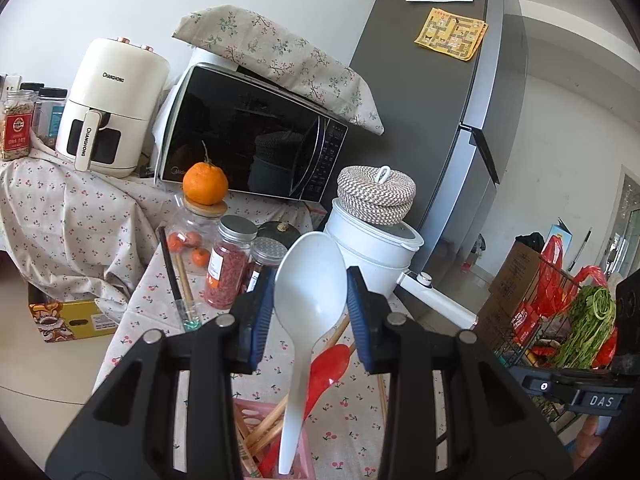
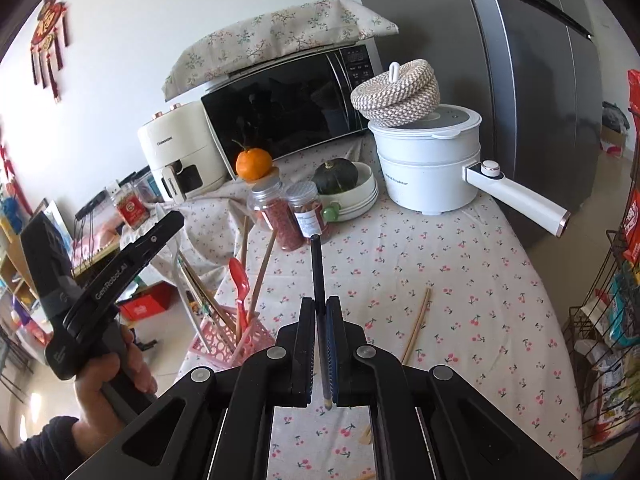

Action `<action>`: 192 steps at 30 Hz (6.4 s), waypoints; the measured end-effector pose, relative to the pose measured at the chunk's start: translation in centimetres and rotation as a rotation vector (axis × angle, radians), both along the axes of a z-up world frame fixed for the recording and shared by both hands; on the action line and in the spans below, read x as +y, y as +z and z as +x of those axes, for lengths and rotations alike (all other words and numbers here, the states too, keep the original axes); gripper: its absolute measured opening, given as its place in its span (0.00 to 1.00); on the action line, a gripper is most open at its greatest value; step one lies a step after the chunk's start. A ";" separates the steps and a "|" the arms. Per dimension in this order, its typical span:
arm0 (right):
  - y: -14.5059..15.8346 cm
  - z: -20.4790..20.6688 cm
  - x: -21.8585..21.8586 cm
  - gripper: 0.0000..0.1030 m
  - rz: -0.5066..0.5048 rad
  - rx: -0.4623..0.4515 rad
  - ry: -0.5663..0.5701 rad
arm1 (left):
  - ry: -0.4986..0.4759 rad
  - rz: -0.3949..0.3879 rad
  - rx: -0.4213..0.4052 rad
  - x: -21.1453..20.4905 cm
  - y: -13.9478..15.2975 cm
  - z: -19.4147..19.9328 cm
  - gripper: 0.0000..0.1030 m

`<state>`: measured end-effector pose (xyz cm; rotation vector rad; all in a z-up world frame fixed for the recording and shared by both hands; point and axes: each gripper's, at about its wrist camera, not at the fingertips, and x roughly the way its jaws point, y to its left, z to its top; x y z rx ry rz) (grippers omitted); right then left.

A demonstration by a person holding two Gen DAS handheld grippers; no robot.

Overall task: Organize utensils
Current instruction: 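Lower the white spoon into the pink holder with the left gripper while the right gripper lifts the black chopstick, then drop the black chopstick into the pink holder and open the right gripper, then move the left gripper to a loose wooden chopstick and close on it, then lift the wooden chopstick with the left gripper while the right gripper grasps another wooden chopstick, then lower the wooden chopstick into the pink holder with the left gripper while the right gripper carries its chopstick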

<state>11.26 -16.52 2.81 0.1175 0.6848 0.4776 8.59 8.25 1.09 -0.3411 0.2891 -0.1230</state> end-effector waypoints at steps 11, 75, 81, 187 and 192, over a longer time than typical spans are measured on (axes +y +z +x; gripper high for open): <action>0.7 -0.9 -0.1 0.05 0.014 -0.014 0.021 | 0.015 0.068 0.066 -1.0 -2.0 0.6 0.36; 0.7 1.7 -1.6 0.83 0.155 0.025 -0.068 | -0.277 0.270 0.637 -3.8 -6.1 -5.1 0.83; -1.9 1.8 -4.7 0.85 0.022 0.137 -0.121 | -0.395 0.278 0.708 -7.9 -7.2 -4.1 0.83; -0.8 2.4 -4.6 0.09 0.119 -0.032 -0.110 | -0.302 0.207 0.138 -3.3 6.4 -7.8 0.07; -0.6 2.1 -4.1 0.09 0.111 -0.038 -0.098 | -0.211 0.206 0.112 -0.6 7.0 -7.2 0.07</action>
